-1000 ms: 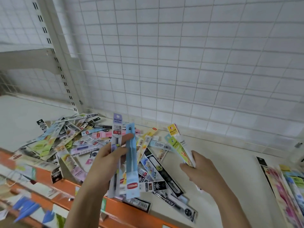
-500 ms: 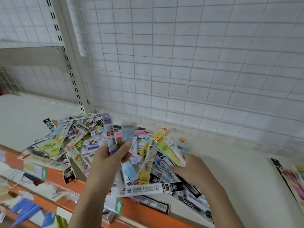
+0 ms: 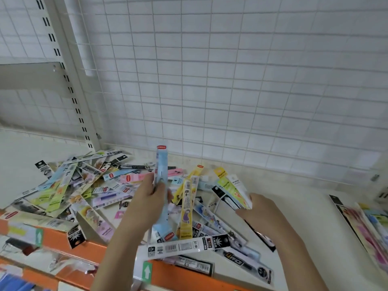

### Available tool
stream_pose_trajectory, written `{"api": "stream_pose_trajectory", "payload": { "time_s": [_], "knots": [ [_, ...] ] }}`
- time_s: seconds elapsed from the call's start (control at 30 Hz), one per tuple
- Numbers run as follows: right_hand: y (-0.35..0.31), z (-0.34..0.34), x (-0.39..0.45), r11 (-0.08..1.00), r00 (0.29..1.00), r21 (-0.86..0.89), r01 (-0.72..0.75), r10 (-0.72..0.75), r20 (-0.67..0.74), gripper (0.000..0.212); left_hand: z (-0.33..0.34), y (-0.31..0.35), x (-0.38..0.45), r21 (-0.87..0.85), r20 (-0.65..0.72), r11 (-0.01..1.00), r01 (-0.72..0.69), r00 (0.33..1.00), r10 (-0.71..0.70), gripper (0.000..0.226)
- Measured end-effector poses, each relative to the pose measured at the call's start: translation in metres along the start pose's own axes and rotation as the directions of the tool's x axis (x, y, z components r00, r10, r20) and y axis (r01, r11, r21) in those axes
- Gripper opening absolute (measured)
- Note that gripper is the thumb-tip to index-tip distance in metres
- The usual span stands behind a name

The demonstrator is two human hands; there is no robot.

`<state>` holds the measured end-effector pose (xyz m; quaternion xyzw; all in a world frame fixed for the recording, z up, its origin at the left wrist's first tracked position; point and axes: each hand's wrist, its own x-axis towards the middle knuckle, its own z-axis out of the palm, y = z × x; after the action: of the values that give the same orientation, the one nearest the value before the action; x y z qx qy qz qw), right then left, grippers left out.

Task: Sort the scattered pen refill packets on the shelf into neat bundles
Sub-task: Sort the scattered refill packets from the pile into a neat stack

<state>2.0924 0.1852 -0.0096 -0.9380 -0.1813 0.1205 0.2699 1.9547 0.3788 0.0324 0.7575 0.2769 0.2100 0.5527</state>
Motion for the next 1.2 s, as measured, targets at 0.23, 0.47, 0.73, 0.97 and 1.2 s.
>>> {"api": "stream_pose_trajectory", "payload": {
  "time_s": [0.23,0.47,0.73,0.97,1.2],
  "knots": [
    [0.018,-0.020,-0.011,1.000,0.996,-0.002,-0.025,0.025,-0.089,0.011,0.024,0.007,0.018,0.242,-0.007,0.968,0.069,0.998,-0.069,0.023],
    [0.025,-0.022,-0.028,0.993,0.997,0.099,-0.061,0.066,-0.050,0.025,0.050,-0.010,0.023,0.778,0.088,0.628,-0.012,0.992,-0.089,0.067],
    [0.033,-0.027,-0.033,0.992,0.988,0.109,-0.059,0.073,-0.133,0.018,0.059,-0.007,0.024,0.836,0.046,0.549,0.004,0.996,-0.078,0.021],
    [0.033,-0.028,-0.032,0.995,0.990,0.095,-0.027,0.040,-0.137,0.012,0.061,-0.003,0.031,0.821,0.095,0.568,-0.051,0.994,-0.048,0.019],
    [0.034,-0.027,-0.027,0.991,0.990,0.137,-0.010,0.029,-0.138,0.011,0.047,0.029,0.025,0.462,0.082,0.882,-0.096,0.994,0.065,0.026]
  ]
}}
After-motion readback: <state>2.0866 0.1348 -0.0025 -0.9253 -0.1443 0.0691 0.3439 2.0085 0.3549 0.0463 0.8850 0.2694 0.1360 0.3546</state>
